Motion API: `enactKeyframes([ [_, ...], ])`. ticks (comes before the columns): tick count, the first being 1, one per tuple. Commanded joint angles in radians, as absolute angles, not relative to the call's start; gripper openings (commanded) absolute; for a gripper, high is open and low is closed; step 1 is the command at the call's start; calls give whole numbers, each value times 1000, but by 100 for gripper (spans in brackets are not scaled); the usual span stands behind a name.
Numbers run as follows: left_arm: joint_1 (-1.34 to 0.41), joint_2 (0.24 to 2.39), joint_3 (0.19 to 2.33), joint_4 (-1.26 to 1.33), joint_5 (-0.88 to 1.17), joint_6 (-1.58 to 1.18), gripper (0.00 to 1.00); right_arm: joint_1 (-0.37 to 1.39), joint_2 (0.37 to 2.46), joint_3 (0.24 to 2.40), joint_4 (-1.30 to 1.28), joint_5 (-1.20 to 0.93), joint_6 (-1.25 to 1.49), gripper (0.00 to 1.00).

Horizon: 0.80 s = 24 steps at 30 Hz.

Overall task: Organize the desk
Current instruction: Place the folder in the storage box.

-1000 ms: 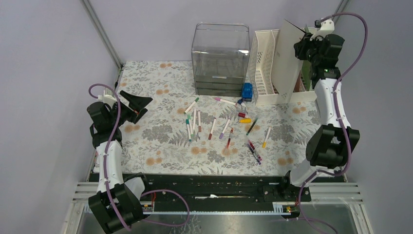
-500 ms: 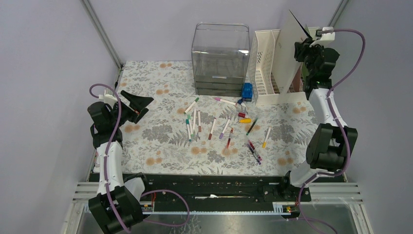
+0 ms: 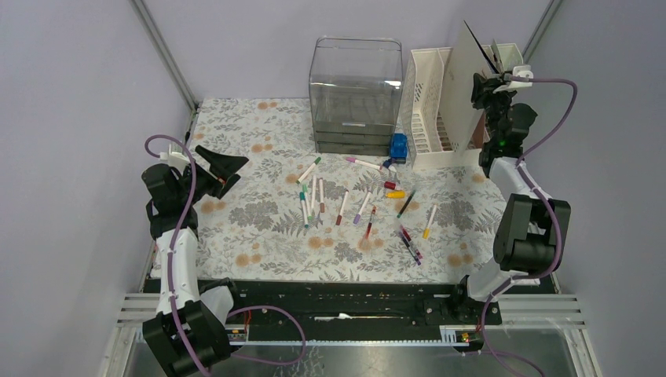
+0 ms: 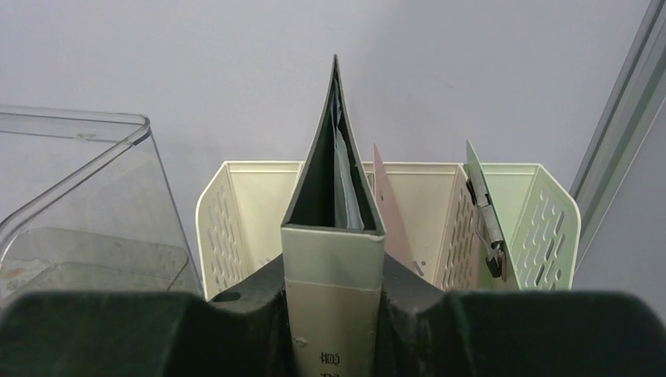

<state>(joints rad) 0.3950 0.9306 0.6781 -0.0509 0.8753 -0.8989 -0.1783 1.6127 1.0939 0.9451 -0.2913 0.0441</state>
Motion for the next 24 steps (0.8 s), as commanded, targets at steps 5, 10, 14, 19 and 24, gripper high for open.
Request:
enactKeyframes([
  [5, 384, 925, 702, -3, 863, -906, 99, -176, 1681, 1209, 1080, -239, 58, 0],
  [10, 380, 922, 708, -3, 857, -913, 99, -174, 1702, 1243, 1103, -231, 91, 0],
  [14, 372, 928, 716, -3, 846, -919, 99, -170, 1720, 1265, 1132, -238, 95, 0],
  [19, 351, 940, 732, -3, 830, -919, 99, -166, 1751, 1243, 1169, -245, 92, 0],
  [24, 339, 937, 729, -3, 819, -919, 99, -164, 1751, 1154, 1210, -267, 55, 0],
])
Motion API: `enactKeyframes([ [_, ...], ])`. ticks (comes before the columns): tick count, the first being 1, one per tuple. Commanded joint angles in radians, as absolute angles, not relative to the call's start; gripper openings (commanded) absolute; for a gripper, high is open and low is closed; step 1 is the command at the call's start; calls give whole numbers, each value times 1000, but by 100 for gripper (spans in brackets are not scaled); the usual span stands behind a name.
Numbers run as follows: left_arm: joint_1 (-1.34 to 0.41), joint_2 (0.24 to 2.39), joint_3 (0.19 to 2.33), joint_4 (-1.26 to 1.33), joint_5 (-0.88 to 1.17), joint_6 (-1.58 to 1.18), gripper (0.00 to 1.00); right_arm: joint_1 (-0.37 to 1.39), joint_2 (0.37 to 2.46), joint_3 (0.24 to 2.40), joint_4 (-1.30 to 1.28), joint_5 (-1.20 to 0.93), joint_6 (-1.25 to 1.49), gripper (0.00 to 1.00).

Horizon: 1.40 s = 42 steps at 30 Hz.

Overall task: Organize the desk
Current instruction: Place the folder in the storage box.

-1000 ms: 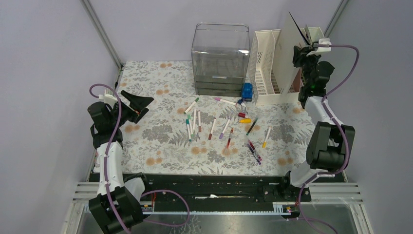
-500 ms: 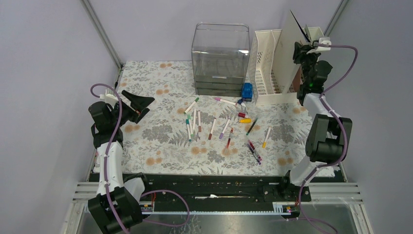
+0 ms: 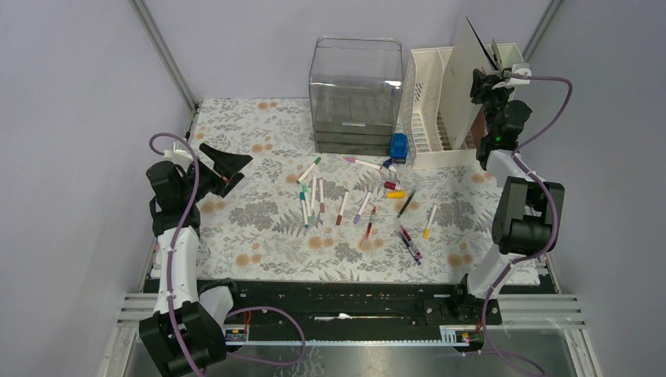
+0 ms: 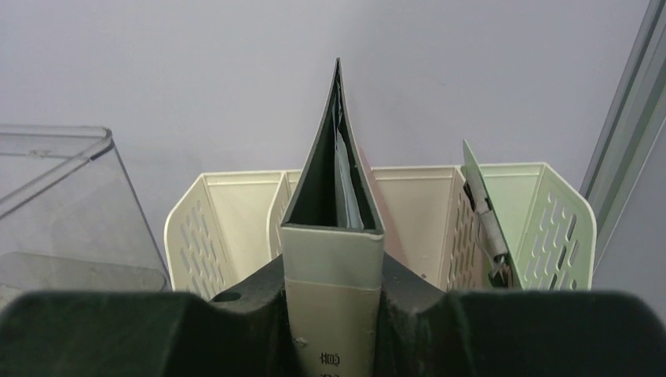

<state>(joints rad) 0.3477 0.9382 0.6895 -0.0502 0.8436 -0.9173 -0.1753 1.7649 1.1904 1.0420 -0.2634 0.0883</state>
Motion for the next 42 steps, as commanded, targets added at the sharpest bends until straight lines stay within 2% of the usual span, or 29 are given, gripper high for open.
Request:
enactKeyframes([
  [1, 338, 935, 728, -4, 818, -919, 99, -164, 1741, 1135, 1215, -276, 51, 6],
  [3, 335, 931, 727, -3, 814, -920, 99, -164, 1719, 1103, 1213, -303, 35, 28],
  [6, 330, 932, 731, -4, 813, -920, 99, -165, 1673, 1072, 1182, -351, 12, 51],
  [11, 318, 940, 749, -4, 810, -915, 99, -170, 1586, 1068, 1030, -384, -22, 74],
  [16, 311, 937, 758, -4, 807, -915, 99, -191, 1506, 1149, 708, -408, -42, 98],
  [22, 312, 922, 712, 94, 814, -998, 99, -230, 1421, 1300, 263, -563, -146, 100],
  [28, 268, 913, 705, 153, 806, -1000, 99, -232, 1319, 1318, -22, -626, -244, 100],
  [35, -20, 915, 814, 66, 542, -866, 98, -232, 1279, 1377, -356, -798, -258, 100],
  [42, -303, 1032, 860, 211, 326, -879, 98, -232, 1243, 1285, -448, -966, -181, 100],
])
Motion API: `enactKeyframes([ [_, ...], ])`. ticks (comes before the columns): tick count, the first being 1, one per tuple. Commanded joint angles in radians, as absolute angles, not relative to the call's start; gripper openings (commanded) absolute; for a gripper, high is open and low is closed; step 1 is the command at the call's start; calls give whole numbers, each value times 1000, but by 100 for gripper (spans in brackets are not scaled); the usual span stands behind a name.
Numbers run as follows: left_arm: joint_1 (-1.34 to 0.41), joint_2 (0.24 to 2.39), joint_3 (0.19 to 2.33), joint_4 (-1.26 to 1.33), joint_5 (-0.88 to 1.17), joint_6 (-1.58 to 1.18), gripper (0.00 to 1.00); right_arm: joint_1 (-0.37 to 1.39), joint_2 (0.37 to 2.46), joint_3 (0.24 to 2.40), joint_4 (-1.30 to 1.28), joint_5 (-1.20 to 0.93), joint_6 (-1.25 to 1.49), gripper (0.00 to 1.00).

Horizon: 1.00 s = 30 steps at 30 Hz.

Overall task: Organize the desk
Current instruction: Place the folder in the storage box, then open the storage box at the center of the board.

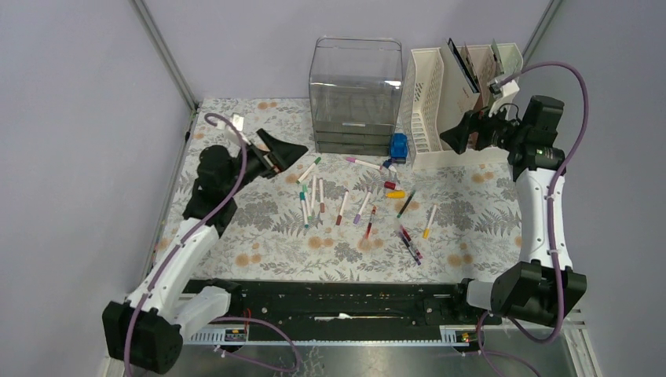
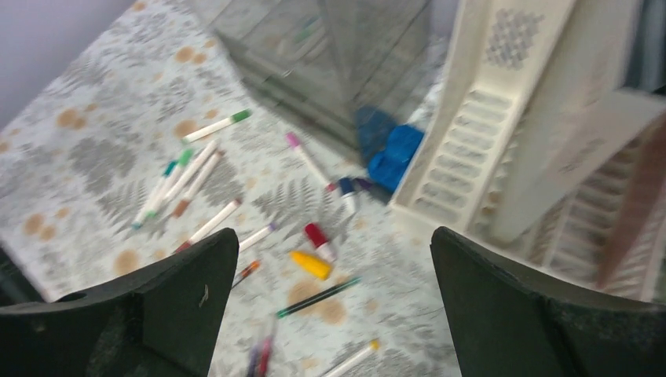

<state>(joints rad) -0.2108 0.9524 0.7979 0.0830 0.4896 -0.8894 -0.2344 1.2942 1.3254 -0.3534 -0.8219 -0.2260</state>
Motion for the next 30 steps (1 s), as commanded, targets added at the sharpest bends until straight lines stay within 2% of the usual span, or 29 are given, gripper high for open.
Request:
enactKeyframes([
  [1, -328, 1066, 878, 229, 311, -884, 98, -232, 1241, 1266, -453, -978, -171, 100],
  [9, -435, 1386, 1095, 310, 242, -932, 93, -232, 1257, 1162, -468, -1027, -133, 100],
  [16, -461, 1559, 1055, 619, 205, -1105, 87, -230, 1273, 1076, -382, -1058, -42, 100],
  [24, -504, 1776, 1111, 727, 142, -1183, 64, -217, 1271, 1040, -330, -1057, -26, 100],
  [27, -506, 1830, 1139, 711, 122, -1197, 59, -210, 1275, 1035, -326, -1050, -32, 100],
  [30, -506, 1868, 1158, 689, 89, -1207, 58, -204, 1279, 1025, -312, -1045, -27, 100],
])
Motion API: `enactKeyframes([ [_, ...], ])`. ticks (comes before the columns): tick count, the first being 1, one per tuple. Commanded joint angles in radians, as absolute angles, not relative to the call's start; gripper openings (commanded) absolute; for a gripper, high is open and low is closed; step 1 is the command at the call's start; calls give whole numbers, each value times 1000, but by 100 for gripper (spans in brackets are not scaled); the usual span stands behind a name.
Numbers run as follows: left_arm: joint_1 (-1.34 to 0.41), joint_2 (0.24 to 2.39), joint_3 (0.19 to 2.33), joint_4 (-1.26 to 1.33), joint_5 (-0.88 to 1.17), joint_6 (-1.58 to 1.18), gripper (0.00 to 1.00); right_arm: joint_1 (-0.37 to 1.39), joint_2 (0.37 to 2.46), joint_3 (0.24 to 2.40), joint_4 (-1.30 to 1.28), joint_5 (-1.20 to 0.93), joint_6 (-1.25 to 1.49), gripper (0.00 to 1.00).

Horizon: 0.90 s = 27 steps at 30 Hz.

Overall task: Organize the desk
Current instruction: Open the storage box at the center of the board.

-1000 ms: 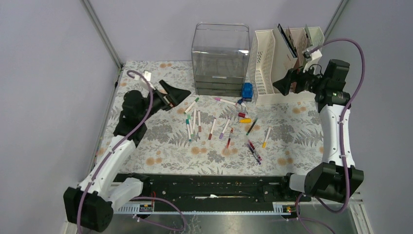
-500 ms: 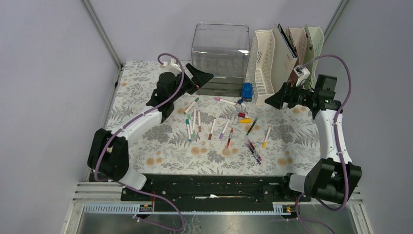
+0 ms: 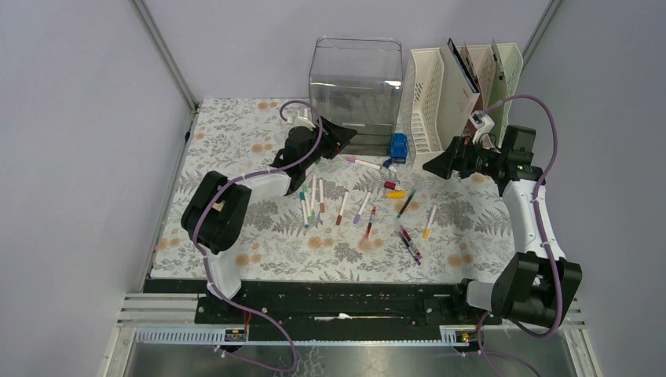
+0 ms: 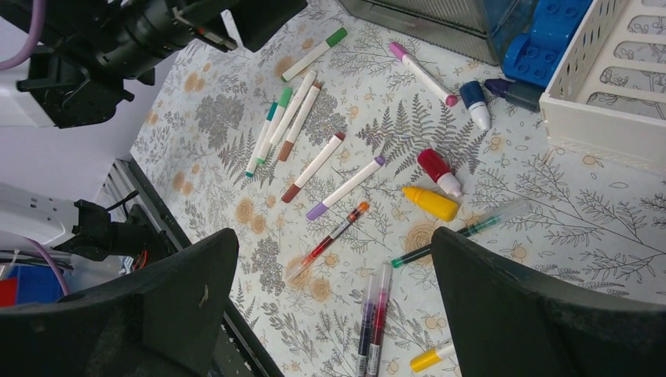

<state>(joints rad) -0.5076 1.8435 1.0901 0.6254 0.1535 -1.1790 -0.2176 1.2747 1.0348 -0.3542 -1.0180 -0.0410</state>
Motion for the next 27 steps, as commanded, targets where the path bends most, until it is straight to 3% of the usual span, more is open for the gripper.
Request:
enactKeyframes([
  [1, -506, 1876, 1165, 684, 75, -1214, 58, -202, 1279, 1017, -308, -1046, -26, 100],
  [9, -503, 1972, 1229, 700, 47, -1261, 53, -185, 1294, 1018, -295, -1043, -26, 100],
  [16, -493, 2030, 1278, 674, 25, -1295, 37, -177, 1290, 1008, -295, -1041, -33, 100],
  [27, -483, 2029, 1292, 731, 29, -1301, 40, -163, 1284, 999, -296, -1051, -41, 100],
])
